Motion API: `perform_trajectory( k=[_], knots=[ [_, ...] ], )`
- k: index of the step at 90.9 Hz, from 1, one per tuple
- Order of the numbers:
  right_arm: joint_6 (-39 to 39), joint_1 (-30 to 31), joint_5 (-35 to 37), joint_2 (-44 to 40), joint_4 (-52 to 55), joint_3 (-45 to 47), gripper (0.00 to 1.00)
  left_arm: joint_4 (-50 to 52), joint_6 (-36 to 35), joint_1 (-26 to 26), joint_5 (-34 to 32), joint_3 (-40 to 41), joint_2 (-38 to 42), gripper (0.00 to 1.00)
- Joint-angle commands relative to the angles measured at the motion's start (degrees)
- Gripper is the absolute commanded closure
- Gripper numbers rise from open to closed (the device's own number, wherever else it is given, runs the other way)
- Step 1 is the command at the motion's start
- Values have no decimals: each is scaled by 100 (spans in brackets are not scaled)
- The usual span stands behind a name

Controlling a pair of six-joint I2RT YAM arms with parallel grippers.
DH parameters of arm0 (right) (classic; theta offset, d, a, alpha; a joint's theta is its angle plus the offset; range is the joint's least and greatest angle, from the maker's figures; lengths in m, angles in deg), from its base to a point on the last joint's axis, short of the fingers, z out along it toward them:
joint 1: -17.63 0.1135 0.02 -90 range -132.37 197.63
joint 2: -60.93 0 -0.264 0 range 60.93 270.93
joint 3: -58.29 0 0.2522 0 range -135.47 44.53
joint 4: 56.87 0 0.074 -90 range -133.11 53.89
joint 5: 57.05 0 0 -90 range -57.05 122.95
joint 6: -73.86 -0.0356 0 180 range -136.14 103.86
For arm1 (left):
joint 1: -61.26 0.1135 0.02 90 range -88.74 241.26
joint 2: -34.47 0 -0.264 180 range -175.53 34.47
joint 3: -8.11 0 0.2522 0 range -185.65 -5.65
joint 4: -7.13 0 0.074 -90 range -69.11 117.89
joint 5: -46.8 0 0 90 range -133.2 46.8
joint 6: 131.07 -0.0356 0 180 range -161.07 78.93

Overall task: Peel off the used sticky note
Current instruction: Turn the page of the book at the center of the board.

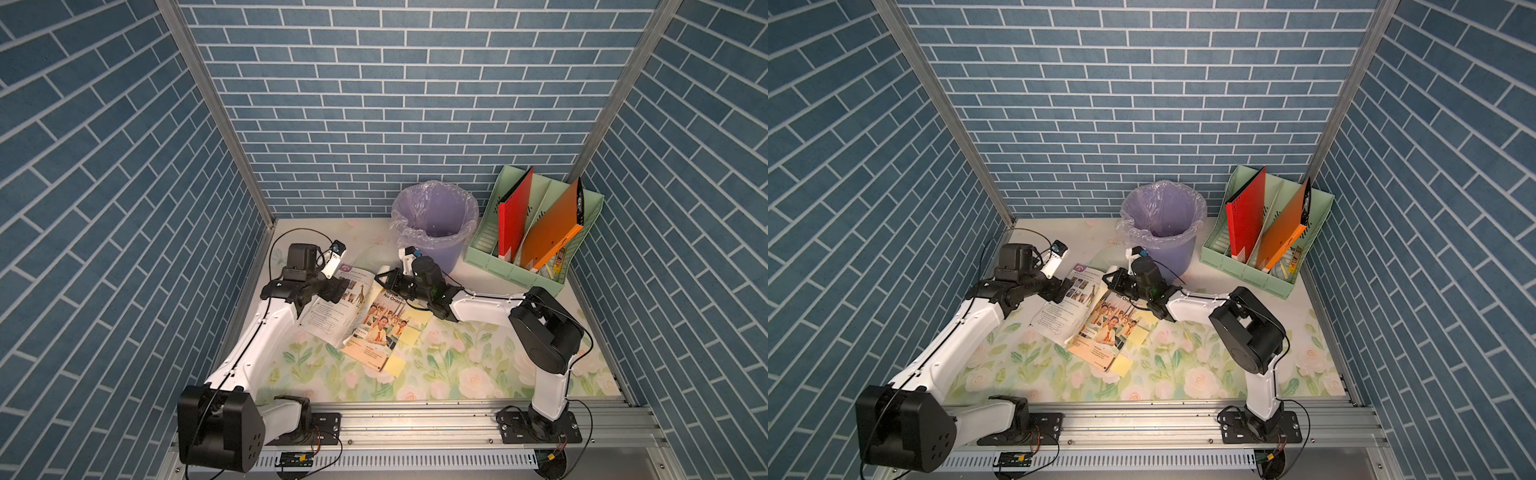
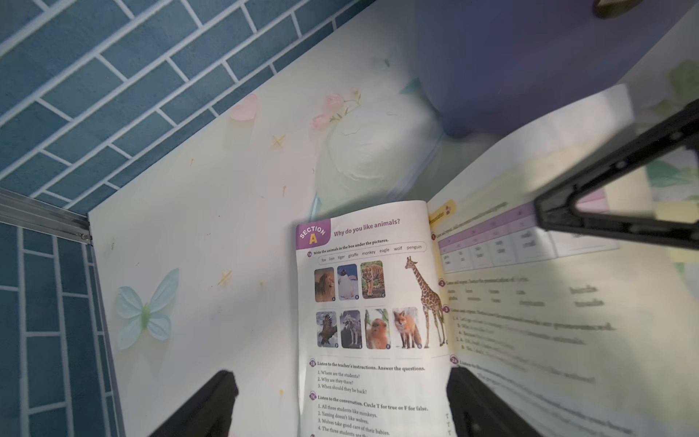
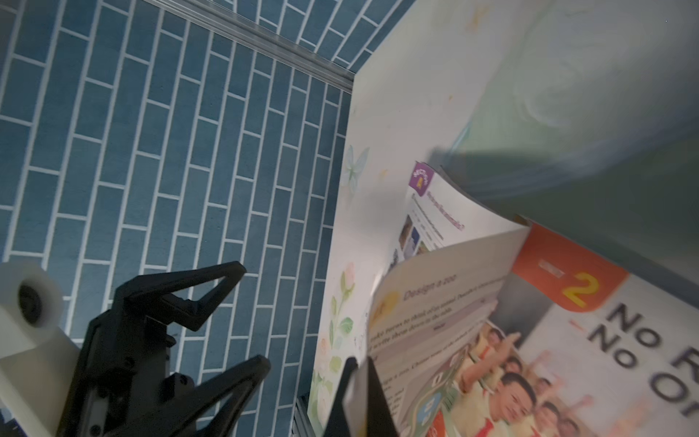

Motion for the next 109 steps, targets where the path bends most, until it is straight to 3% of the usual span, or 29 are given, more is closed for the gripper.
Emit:
perform_trajectory(
  k=[1, 28, 39, 60, 78, 91, 109],
  knots=[
    [-21, 88, -35, 478, 235, -727, 100, 618, 432, 162, 810, -132, 46, 6],
    [-209, 155, 45, 1025, 393, -1471, 100, 763, 536, 180, 1105, 53, -63, 14],
    [-241, 155, 126, 1088, 450, -1474, 92, 685, 556, 144, 1286, 182, -102, 15],
    [-363, 159, 142, 1427, 589, -1926, 90, 911, 485, 20, 1643, 21, 61, 13],
    [-366, 184, 197, 1632, 710, -2180, 89, 1051, 303, -85, 1466, 65, 86, 13],
    [-358, 205, 287, 1607, 832, -2166, 88, 764, 218, -354, 625, 276, 170, 15],
    [-357, 260, 261, 1715, 940, -2341, 87, 848, 265, -713, 385, 8, 329, 15]
  ],
)
